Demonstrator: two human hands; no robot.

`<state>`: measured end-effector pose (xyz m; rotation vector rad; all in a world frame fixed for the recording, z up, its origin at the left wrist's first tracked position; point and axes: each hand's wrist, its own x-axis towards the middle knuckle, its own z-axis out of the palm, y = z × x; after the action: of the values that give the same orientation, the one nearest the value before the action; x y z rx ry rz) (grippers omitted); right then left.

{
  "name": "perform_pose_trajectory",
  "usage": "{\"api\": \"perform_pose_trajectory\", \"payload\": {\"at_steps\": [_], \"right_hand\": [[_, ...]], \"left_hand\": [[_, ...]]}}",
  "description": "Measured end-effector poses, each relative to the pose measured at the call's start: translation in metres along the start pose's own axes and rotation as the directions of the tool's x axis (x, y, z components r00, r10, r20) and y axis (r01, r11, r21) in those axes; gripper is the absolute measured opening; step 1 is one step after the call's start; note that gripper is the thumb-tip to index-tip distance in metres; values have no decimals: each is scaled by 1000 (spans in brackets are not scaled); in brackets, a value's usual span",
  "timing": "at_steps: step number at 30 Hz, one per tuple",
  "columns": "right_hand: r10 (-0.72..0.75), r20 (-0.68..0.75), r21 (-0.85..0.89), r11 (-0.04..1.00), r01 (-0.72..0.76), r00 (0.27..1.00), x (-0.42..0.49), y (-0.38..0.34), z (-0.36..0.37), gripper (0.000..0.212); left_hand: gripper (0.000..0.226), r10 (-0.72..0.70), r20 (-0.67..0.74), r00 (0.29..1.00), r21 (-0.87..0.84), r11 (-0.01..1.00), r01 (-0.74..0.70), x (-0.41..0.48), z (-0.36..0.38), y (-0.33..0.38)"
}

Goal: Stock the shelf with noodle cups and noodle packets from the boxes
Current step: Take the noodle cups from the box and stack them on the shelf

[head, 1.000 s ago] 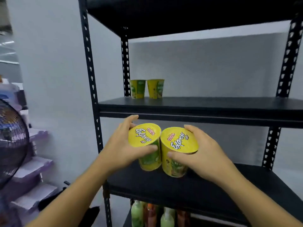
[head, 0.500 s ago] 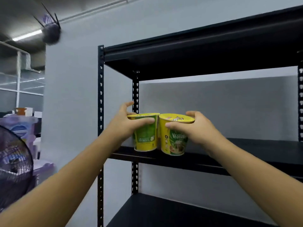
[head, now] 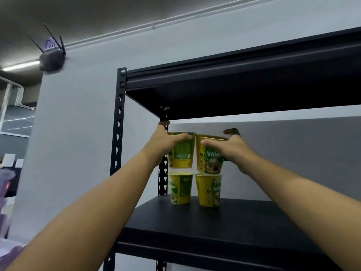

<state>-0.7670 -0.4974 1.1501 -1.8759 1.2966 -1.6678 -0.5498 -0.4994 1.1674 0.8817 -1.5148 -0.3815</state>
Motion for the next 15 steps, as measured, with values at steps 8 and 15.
{"api": "perform_pose_trajectory", "payload": {"at_steps": [8,15], "right_hand": [[30,-33,-56,998,-32,999,45,21,33,113],[7,-5,-63,998,-8,1000,72,50,47,104]], "left_hand": [[87,-96,77,992,-99,990,103,63,11,-51],[103,-105,45,993,-59,992,108,81,16,-97]]}}
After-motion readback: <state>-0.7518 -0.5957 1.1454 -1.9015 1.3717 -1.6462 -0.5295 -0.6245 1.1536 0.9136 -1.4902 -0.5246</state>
